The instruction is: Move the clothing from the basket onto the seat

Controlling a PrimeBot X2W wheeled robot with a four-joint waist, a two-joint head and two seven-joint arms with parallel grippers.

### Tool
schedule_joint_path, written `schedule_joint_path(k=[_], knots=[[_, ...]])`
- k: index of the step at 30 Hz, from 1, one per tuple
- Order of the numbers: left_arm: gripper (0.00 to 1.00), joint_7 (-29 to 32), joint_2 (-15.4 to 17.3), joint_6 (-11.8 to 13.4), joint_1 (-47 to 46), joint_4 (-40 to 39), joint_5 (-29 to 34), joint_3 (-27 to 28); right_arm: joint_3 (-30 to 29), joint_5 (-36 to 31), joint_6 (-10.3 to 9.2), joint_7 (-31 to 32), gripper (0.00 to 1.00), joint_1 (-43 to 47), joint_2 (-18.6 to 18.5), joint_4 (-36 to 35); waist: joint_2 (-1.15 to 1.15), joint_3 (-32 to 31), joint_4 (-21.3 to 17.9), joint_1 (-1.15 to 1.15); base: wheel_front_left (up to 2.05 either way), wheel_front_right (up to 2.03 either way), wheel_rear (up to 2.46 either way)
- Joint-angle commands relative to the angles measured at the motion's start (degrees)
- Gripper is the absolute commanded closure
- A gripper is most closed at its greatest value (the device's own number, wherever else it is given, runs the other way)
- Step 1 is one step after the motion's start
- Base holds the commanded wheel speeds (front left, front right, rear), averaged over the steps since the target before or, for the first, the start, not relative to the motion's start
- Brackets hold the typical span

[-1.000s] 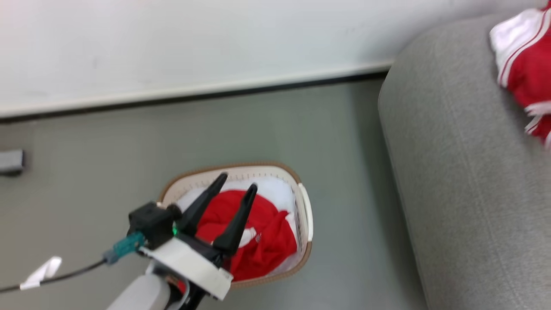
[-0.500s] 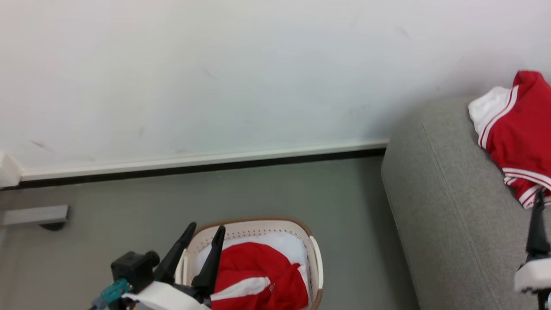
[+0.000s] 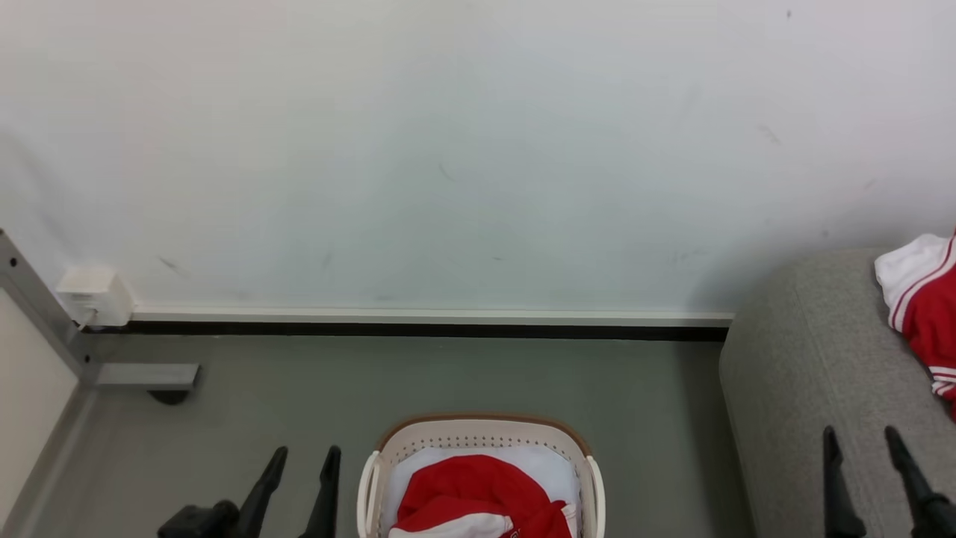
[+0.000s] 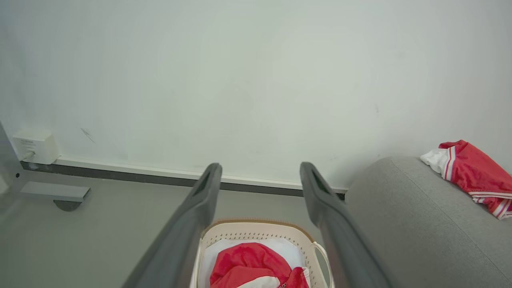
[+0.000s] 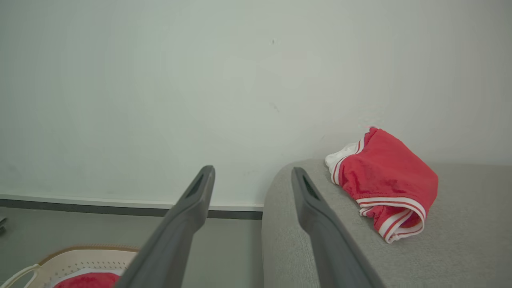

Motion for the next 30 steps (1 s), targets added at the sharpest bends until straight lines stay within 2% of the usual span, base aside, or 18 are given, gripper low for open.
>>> schedule_joint_path(k=[1, 8, 15, 30], knots=[[0.00, 0.00, -0.53, -0.46, 1.02, 0.37, 0.93, 0.89, 0.80, 0.97, -0.14, -0.19, 0.00, 1.25, -0.08, 0.04, 0.00, -0.54, 0.68, 0.01, 0.00, 0.00, 0.00], [0.00, 0.00, -3.52, -3.74, 3.34, 2.15, 5.61, 5.76, 4.83, 4.45, -0.14, -0.18, 0.00, 4.06, -0.06, 0.72, 0.00, -1.26, 1.20, 0.01, 0.00, 0.00, 0.00], [0.00, 0.00, -5.78, -5.90, 2.43, 3.30, 8.37, 8.85, 6.16, 4.19, -0.14, -0.19, 0.00, 4.71, -0.07, 0.63, 0.00, -1.06, 0.71, 0.01, 0.00, 0.00, 0.00], [0.00, -0.01, -7.49, -7.38, 2.08, 5.05, 10.90, 11.48, 7.43, 3.85, -0.14, -0.19, 0.00, 3.73, -0.07, 0.36, 0.00, -0.27, -1.07, 0.01, 0.00, 0.00, 0.00]])
